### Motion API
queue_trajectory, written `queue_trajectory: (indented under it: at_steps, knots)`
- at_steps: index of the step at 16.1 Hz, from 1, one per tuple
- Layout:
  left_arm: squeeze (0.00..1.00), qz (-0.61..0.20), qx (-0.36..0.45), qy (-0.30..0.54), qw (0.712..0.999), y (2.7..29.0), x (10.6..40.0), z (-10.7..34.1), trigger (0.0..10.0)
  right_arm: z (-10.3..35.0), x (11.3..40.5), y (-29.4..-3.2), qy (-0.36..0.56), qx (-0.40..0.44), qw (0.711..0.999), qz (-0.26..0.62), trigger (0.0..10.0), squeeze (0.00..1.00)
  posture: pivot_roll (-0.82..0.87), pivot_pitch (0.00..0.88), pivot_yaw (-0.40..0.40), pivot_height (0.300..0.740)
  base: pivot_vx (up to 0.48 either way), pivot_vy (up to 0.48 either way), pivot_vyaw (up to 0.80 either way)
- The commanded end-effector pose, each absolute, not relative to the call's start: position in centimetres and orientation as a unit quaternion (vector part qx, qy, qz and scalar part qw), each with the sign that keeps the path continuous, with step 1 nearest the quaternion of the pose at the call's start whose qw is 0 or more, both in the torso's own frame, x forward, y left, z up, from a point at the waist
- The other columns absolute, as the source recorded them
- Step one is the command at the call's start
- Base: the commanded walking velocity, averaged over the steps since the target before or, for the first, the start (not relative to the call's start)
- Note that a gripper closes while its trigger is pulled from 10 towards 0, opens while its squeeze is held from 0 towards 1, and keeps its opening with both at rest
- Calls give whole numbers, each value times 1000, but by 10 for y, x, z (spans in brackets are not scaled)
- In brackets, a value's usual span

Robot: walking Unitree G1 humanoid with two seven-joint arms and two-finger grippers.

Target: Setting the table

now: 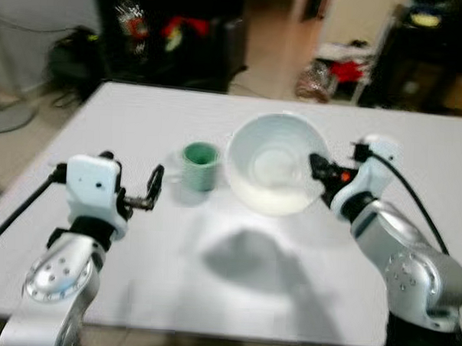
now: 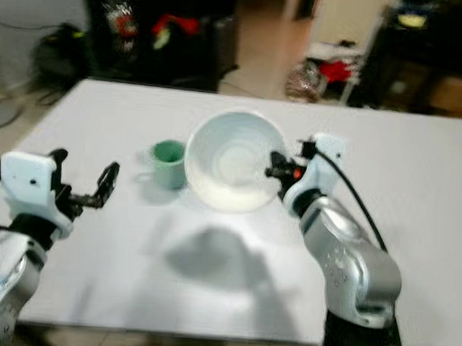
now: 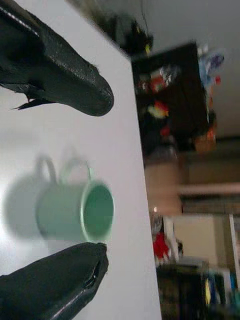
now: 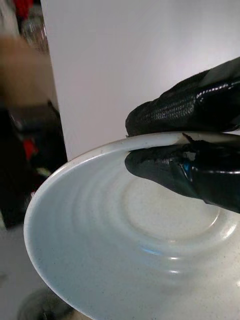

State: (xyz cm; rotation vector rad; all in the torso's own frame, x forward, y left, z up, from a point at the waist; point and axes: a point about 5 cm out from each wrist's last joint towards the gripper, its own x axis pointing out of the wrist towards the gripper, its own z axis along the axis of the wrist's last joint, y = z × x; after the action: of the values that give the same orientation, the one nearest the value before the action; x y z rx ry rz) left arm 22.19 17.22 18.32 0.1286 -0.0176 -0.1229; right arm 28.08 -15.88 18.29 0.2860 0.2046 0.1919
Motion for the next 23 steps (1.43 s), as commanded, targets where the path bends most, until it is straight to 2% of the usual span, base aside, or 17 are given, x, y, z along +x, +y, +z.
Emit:
queue_trajectory:
  at_steps: [1,6,10,14,23]
  knots:
    - [0,-70,66,-3,995,170,220,182,10000,188,284,-163,86,146,982,85,10000,0,8,0,-3,740,0,0,0]
    - [0,-117,75,4,990,165,221,179,10000,183,301,-174,112,137,983,48,10000,0,6,0,5,740,0,0,0]
    - [0,-159,72,9,985,158,222,178,10000,169,321,-187,168,186,968,9,10000,0,9,0,-1,740,0,0,0]
    - [0,-230,74,30,970,155,213,175,10000,164,350,-185,195,242,951,14,10000,0,18,0,-2,740,0,0,0]
    - [0,-271,84,52,958,153,207,170,10000,163,370,-166,241,267,931,53,10000,0,24,0,-1,740,0,0,0]
